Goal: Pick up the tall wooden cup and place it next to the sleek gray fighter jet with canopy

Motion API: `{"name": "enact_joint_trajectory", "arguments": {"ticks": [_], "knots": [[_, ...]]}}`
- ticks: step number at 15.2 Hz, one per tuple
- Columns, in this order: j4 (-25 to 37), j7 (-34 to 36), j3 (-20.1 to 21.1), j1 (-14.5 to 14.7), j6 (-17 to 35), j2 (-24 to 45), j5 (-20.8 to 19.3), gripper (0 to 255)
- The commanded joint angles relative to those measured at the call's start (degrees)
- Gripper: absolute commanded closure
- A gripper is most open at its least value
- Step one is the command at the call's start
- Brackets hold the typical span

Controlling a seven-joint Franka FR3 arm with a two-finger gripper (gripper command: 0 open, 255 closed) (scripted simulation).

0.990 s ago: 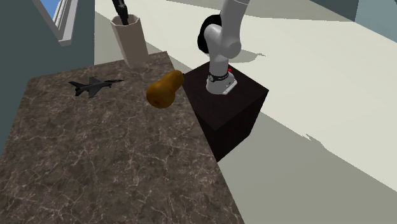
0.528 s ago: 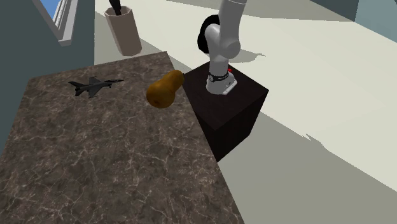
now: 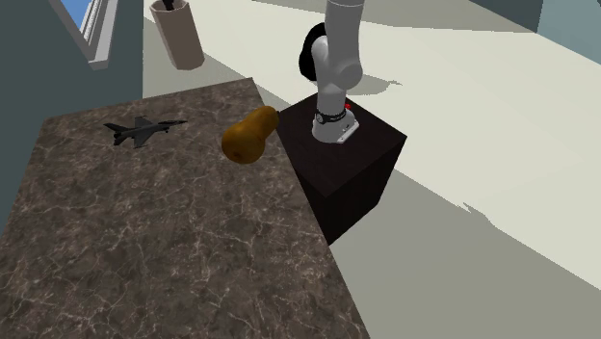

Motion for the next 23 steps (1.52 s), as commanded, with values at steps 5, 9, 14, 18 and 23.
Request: {"name": "enact_joint_trajectory", "arguments": {"ticks": [5,9,14,18,23], "knots": [[12.7,-10.0,-5.0,-5.4,-2.8,11.2,5.6,255],[25.9,-16.7,-7.2,-12.3,-6.9,21.9,11.8,255],[18.8,-16.3,-6.8,-10.9,-1.8,19.6,10.4,255],[14.0,-16.1,-6.8,-10.1,1.9,18.3,9.7,255],[8.7,-15.9,-6.6,-9.3,6.2,17.2,9.2,255]]}}
